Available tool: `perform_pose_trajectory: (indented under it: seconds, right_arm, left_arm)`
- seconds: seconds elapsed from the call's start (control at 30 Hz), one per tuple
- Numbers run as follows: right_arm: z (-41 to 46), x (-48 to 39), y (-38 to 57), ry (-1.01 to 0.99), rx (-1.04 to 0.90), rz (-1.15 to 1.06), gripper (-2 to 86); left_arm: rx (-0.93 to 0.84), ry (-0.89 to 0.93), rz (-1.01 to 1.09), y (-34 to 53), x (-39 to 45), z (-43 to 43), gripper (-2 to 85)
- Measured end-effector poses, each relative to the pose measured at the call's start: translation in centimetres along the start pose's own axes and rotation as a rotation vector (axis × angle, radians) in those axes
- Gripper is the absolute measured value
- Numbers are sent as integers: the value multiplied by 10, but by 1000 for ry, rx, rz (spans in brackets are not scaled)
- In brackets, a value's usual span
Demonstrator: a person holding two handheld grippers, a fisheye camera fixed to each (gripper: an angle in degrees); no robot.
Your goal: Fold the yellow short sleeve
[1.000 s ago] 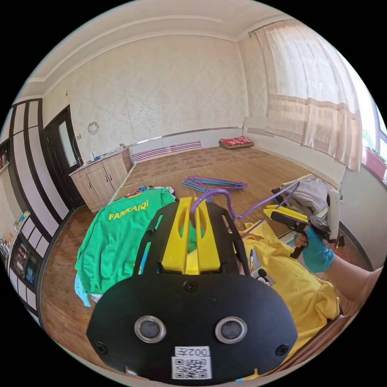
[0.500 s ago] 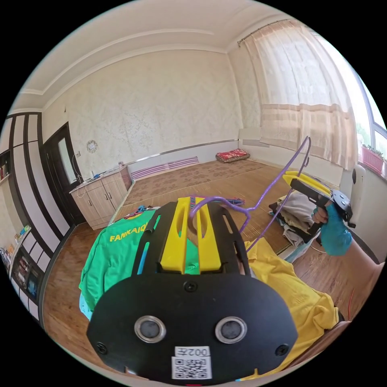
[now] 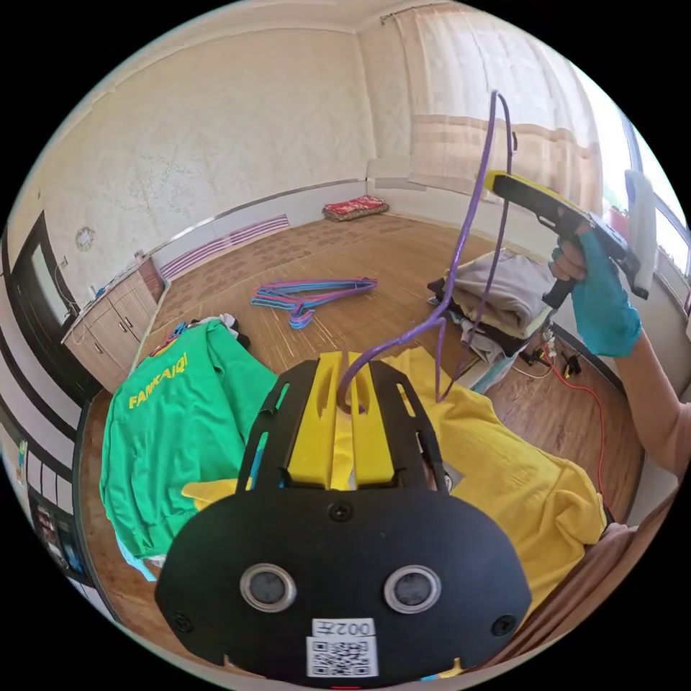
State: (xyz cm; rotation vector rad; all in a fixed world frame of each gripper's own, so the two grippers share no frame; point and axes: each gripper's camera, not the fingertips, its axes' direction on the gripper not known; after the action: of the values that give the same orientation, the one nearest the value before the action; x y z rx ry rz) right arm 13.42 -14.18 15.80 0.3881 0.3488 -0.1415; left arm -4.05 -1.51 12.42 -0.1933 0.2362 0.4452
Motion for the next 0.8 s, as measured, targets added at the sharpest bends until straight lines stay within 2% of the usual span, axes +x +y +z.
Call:
perform_pose_trajectory:
  seconds: [0.2, 0.57, 0.8]
  right_arm:
    - [58, -5, 16, -67, -92, 13, 11]
    - [192, -29, 95, -113, -436, 64, 0]
    - [260, -23, 64, -139, -507, 71, -5]
  left_arm:
    - [-9, -21, -29, -20, -16, 26, -11]
    - [-44, -31, -40, -78, -54, 68, -9]
    - [-83, -23, -49, -126, -83, 104, -8]
